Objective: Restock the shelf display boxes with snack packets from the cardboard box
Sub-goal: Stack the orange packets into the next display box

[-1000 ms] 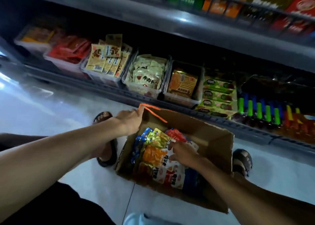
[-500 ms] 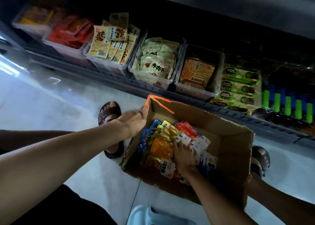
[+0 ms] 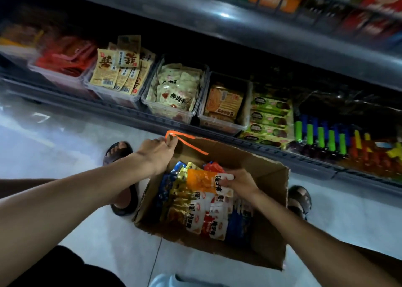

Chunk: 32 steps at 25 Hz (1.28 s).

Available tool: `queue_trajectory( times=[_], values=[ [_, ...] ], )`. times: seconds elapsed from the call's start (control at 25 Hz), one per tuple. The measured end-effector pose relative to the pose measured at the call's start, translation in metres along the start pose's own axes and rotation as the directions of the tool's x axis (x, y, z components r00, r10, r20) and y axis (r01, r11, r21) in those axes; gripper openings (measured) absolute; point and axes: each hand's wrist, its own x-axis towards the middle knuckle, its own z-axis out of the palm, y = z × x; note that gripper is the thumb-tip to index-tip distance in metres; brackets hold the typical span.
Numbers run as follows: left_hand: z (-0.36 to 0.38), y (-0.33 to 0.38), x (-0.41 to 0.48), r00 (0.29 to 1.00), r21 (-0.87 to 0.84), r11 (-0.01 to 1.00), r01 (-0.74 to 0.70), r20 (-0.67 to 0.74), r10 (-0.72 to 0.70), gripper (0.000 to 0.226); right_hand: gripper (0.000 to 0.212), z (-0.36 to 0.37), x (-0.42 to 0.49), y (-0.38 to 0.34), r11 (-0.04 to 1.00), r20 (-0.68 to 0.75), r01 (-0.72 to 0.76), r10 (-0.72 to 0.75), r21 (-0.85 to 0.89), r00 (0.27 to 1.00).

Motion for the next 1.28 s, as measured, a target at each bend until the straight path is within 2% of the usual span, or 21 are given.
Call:
queue_trajectory(
  times=[0.08,0.16,0.24,0.28,0.36,0.48,0.56,0.64,0.68,0.8,0.88,0.96,1.04,1.12,1.2,1.28],
  values=[
    [-0.023,0.009,-0.001,0.996,-0.060,0.997,-0.056,-0.074,0.052,0.075,0.013,-0.033,-0.024,-0.027,0.992,0.009,0.051,-0.053,0.117,0.999],
    [-0.053,0.017,-0.003,0.985,-0.325,0.931,-0.168,-0.104,0.141,0.072,0.016,-0.072,-0.058,-0.058,0.962,-0.027,0.150,-0.148,0.226,0.989],
    [-0.078,0.023,-0.012,0.971,-0.573,0.789,-0.224,-0.065,0.229,0.072,0.018,-0.105,-0.087,-0.086,0.920,-0.037,0.221,-0.221,0.324,0.975],
    [-0.093,0.029,-0.018,0.957,-0.626,0.735,-0.262,-0.069,0.281,0.067,0.017,-0.122,-0.107,-0.100,0.894,-0.057,0.259,-0.256,0.365,0.965],
    [-0.116,0.038,-0.025,0.931,-0.743,0.597,-0.302,-0.093,0.354,0.044,0.014,-0.147,-0.135,-0.123,0.864,-0.113,0.327,-0.308,0.383,0.945],
    [-0.141,0.050,-0.035,0.913,-0.922,0.304,-0.239,-0.107,0.393,0.019,0.021,-0.168,-0.156,-0.139,0.806,-0.234,0.425,-0.357,0.411,0.904],
    [-0.154,0.056,-0.039,0.905,-0.952,0.187,-0.243,-0.153,0.397,0.014,0.021,-0.171,-0.158,-0.139,0.702,-0.298,0.444,-0.331,0.557,0.895],
    [-0.162,0.060,-0.038,0.904,-0.954,0.130,-0.269,-0.203,0.377,0.014,0.017,-0.167,-0.153,-0.140,0.550,-0.327,0.416,-0.257,0.724,0.909],
    [-0.166,0.060,-0.037,0.906,-0.954,0.124,-0.274,-0.213,0.366,0.015,0.015,-0.165,-0.149,-0.141,0.516,-0.342,0.410,-0.226,0.752,0.912],
    [-0.179,0.060,-0.036,0.911,-0.939,0.163,-0.302,-0.233,0.340,0.016,0.017,-0.167,-0.144,-0.146,0.653,-0.460,0.483,-0.225,0.583,0.859],
    [-0.192,0.059,-0.037,0.909,-0.914,0.213,-0.344,-0.268,0.321,0.010,0.017,-0.173,-0.147,-0.152,0.656,-0.501,0.516,-0.234,0.551,0.833],
    [-0.211,0.057,-0.040,0.903,-0.888,0.244,-0.391,-0.318,0.287,0.007,0.014,-0.181,-0.151,-0.157,0.580,-0.526,0.557,-0.243,0.595,0.815],
    [-0.233,0.054,-0.045,0.892,-0.872,0.226,-0.434,-0.381,0.244,0.012,0.015,-0.192,-0.155,-0.166,0.439,-0.548,0.596,-0.246,0.672,0.799],
    [-0.255,0.051,-0.048,0.869,-0.846,0.201,-0.494,-0.475,0.137,0.012,0.015,-0.208,-0.160,-0.180,0.329,-0.600,0.652,-0.255,0.683,0.758],
    [-0.273,0.046,-0.047,0.779,-0.768,0.239,-0.595,-0.623,-0.064,0.012,0.015,-0.229,-0.167,-0.200,0.287,-0.673,0.727,-0.276,0.624,0.686],
    [-0.284,0.038,-0.045,0.639,-0.658,0.412,-0.630,-0.741,-0.206,0.013,0.012,-0.256,-0.172,-0.224,0.257,-0.756,0.811,-0.297,0.525,0.583]
  ],
)
